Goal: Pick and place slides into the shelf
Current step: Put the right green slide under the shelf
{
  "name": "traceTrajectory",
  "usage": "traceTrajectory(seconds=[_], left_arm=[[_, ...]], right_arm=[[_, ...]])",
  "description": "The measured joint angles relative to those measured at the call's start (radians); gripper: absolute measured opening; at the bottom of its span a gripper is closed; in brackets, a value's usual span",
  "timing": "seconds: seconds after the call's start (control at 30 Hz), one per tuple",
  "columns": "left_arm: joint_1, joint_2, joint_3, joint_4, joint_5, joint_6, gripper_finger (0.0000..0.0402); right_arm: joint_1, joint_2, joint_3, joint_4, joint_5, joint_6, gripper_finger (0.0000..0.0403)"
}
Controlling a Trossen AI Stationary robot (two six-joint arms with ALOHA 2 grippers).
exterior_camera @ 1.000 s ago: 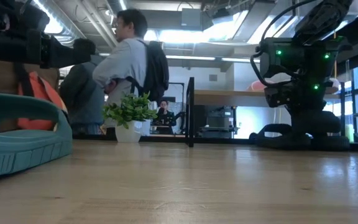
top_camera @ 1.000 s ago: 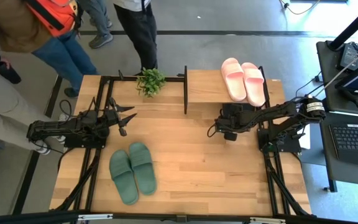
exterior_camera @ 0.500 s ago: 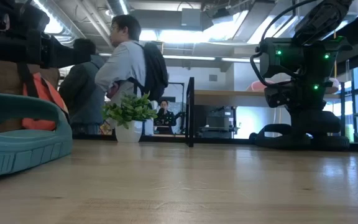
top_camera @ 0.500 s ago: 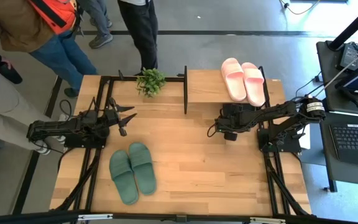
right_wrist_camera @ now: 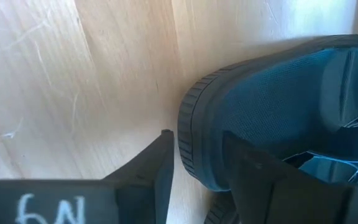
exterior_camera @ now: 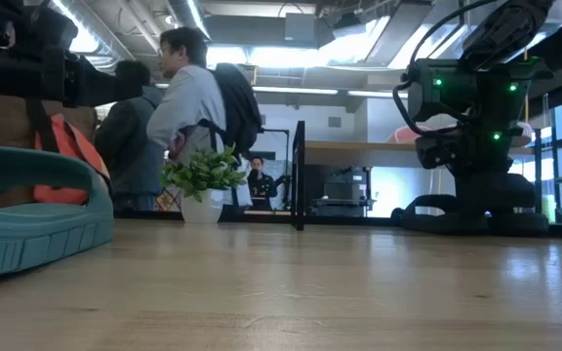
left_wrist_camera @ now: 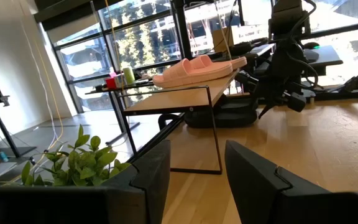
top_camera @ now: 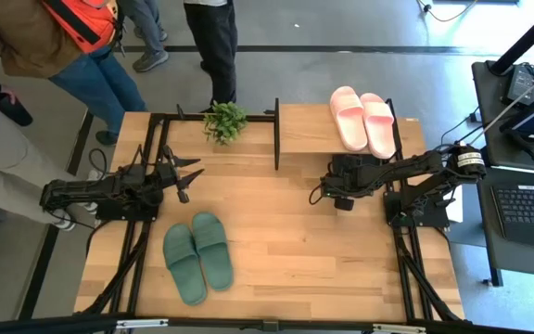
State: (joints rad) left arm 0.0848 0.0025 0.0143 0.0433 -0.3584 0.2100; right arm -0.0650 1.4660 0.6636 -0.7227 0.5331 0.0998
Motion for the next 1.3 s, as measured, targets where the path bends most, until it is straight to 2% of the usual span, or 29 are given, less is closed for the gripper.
traceTrajectory(seconds=[0.43,0.77,1.1,1.3], left_arm=[[0.0,0.0,0.0,0.0,0.0,0.0,0.0145],[0.0,0.0,0.0,0.0,0.0,0.002,0.0145],[0.0,0.0,0.0,0.0,0.0,0.002,0.0145],[0.0,0.0,0.0,0.0,0.0,0.003,0.0145]], right_arm=[[0.016,0.0,0.002,-0.002,-0.001,0.002,0.0138],[0.054,0.0,0.068,-0.074,-0.003,0.036,0.0138],[0.14,0.0,0.158,-0.246,-0.003,0.209,0.0138],[0.232,0.0,0.228,-0.216,-0.017,0.289,0.0138]])
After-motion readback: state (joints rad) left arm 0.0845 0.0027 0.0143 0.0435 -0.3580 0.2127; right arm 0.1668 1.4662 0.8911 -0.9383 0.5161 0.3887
